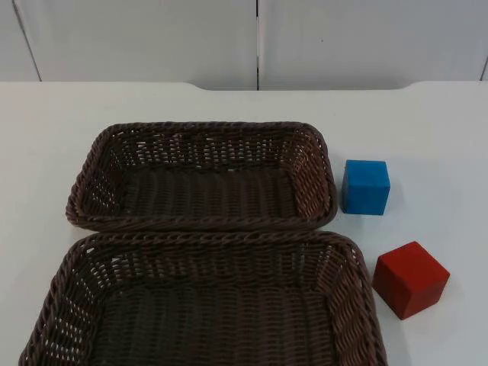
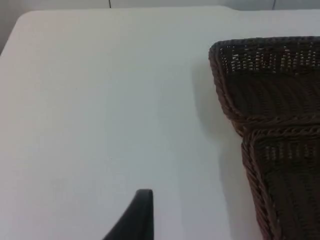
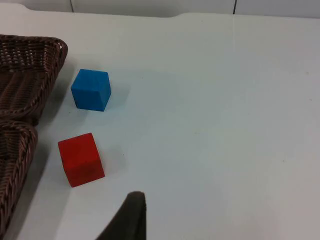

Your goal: Pick up one cube with the left hand and place it into the upper basket. Pick up one cube with the right hand and place it into the lower basket.

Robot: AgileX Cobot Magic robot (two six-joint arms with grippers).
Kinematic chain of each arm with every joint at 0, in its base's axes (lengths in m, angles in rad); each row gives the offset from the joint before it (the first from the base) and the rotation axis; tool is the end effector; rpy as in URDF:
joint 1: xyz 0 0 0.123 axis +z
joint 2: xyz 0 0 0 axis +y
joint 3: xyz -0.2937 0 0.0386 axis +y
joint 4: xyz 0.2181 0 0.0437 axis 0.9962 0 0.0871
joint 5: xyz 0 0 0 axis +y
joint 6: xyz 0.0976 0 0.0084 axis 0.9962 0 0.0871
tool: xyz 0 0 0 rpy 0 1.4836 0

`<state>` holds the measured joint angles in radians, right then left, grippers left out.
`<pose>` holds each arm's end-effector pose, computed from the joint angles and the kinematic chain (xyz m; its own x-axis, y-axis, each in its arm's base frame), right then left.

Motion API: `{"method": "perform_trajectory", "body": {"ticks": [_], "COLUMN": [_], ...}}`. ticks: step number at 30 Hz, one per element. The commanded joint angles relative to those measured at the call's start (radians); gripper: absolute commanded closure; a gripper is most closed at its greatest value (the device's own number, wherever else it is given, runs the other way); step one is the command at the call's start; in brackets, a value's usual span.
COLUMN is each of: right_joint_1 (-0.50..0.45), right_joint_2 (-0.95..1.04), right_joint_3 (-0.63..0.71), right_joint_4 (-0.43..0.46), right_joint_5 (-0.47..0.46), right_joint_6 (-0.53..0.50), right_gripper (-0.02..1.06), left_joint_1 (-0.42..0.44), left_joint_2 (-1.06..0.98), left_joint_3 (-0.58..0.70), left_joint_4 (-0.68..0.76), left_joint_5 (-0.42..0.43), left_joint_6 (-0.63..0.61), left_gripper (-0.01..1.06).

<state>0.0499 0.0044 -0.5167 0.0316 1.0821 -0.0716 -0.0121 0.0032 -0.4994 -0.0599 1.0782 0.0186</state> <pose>-0.0382 0.0008 0.2623 -0.4584 -0.0797 -0.8852 -0.1007 0.9942 -0.0373 -0.0366 -0.0047 0.2583 -0.4747 -0.0040 -0.8801 0.0539 0.9980 -0.0336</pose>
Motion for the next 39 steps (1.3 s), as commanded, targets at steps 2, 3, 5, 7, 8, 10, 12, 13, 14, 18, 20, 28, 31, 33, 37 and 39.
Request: {"method": "perform_trajectory", "body": {"ticks": [2, 3, 5, 7, 8, 10, 12, 13, 14, 18, 20, 28, 31, 33, 37, 39], "right_joint_1": [-0.006, -0.006, -0.006, -0.006, -0.006, -0.006, -0.006, -0.006, -0.006, -0.006, -0.006, -0.006, -0.006, -0.006, -0.006, -0.006], "right_joint_2": [-0.004, -0.004, -0.004, -0.004, -0.004, -0.004, -0.004, -0.004, -0.004, -0.004, -0.004, -0.004, -0.004, -0.004, -0.004, -0.004], "right_joint_3": [0.001, 0.001, 0.001, 0.001, 0.001, 0.001, 0.001, 0.001, 0.001, 0.001, 0.001, 0.001, 0.001, 0.001, 0.001, 0.001], "right_joint_4": [-0.002, -0.002, -0.002, -0.002, -0.002, -0.002, -0.002, -0.002, -0.002, -0.002, -0.002, -0.002, -0.002, -0.002, -0.002, -0.002], "right_joint_5": [-0.003, -0.003, -0.003, -0.003, -0.003, -0.003, -0.003, -0.003, -0.003, -0.003, -0.003, -0.003, -0.003, -0.003, -0.003, -0.003], "right_joint_6": [0.002, 0.002, 0.002, 0.002, 0.002, 0.002, 0.002, 0.002, 0.002, 0.002, 0.002, 0.002, 0.002, 0.002, 0.002, 0.002], "right_gripper": [-0.01, -0.01, -0.01, -0.01, -0.01, -0.01, -0.01, -0.01, -0.01, -0.01, -0.01, -0.01, -0.01, -0.01, -0.01, -0.01], "left_joint_1": [0.004, 0.004, 0.004, 0.004, 0.004, 0.004, 0.004, 0.004, 0.004, 0.004, 0.004, 0.004, 0.004, 0.004, 0.004, 0.004], "left_joint_2": [-0.003, -0.003, -0.003, -0.003, 0.002, 0.017, 0.051, 0.064, 0.075, 0.097, 0.108, 0.140, 0.151, 0.166, 0.181, 0.188], "left_joint_3": [-0.019, -0.026, -0.026, -0.026, -0.026, -0.027, -0.027, -0.027, -0.027, -0.027, -0.027, -0.035, -0.035, -0.035, -0.035, -0.035], "left_joint_4": [-0.027, -0.027, -0.027, -0.031, -0.038, -0.038, -0.045, -0.046, -0.051, -0.053, -0.055, -0.055, -0.059, -0.061, -0.061, -0.061], "left_joint_5": [-0.049, -0.060, -0.074, -0.085, -0.087, -0.089, -0.100, -0.106, -0.117, -0.150, -0.165, -0.196, -0.208, -0.216, -0.220, -0.222], "left_joint_6": [-0.001, -0.001, -0.001, -0.001, -0.001, -0.001, -0.001, -0.001, -0.001, -0.001, -0.001, 0.002, 0.002, 0.002, 0.004, 0.008], "left_gripper": [0.00, 0.00, 0.00, 0.00, 0.00, 0.00, 0.00, 0.00, 0.00, 0.00, 0.00, 0.00, 0.00, 0.00, 0.00, 0.00]}}
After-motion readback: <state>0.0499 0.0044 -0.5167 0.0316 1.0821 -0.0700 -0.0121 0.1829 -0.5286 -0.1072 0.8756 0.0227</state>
